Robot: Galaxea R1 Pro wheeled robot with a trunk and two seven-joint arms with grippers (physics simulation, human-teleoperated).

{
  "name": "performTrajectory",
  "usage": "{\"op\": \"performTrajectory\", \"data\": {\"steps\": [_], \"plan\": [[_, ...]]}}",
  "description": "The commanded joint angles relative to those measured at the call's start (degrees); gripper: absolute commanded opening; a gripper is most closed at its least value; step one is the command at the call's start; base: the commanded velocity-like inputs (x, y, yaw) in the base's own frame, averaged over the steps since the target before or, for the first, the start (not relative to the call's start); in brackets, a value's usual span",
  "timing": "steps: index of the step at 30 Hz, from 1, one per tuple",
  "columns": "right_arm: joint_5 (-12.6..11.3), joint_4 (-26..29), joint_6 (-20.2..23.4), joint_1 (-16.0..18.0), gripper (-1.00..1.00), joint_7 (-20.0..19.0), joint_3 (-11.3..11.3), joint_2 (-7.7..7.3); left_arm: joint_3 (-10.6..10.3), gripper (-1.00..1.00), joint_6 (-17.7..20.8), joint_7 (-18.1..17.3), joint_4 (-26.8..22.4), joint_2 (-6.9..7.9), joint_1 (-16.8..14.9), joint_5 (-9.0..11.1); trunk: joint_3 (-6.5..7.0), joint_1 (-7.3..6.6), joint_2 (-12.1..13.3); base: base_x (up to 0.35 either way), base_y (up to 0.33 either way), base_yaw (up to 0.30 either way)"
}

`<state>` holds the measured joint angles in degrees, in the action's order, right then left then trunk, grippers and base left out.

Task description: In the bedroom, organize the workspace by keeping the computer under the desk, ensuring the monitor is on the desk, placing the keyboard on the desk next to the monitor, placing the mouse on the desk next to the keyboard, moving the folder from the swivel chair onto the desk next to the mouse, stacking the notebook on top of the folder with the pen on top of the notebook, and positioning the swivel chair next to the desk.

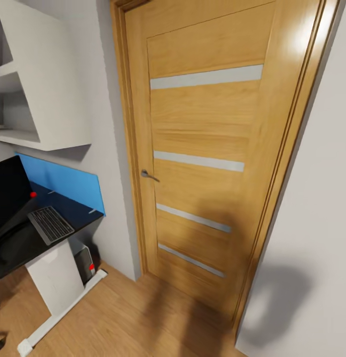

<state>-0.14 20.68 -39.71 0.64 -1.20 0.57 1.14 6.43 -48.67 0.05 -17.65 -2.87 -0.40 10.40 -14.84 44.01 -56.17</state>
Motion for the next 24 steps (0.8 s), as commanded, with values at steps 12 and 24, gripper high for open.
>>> {"op": "performTrajectory", "data": {"steps": [12, 24], "plan": [[-0.11, -3.34, -8.98, 0.06, 1.00, 0.94, 0.90, -0.13, 0.39, 1.00, -2.95, -0.35, 3.35, 0.03, -0.04, 0.30, 2.09, -2.64, 4.78, 0.000, 0.000, 0.288], [0.07, -3.37, -9.25, 0.06, 1.00, 1.08, 2.48, -0.32, 0.49, 1.00, -2.80, -0.32, 3.44, 0.26, -0.04, 0.46, 3.89, -4.83, 8.79, 0.000, 0.000, 0.289]]}}
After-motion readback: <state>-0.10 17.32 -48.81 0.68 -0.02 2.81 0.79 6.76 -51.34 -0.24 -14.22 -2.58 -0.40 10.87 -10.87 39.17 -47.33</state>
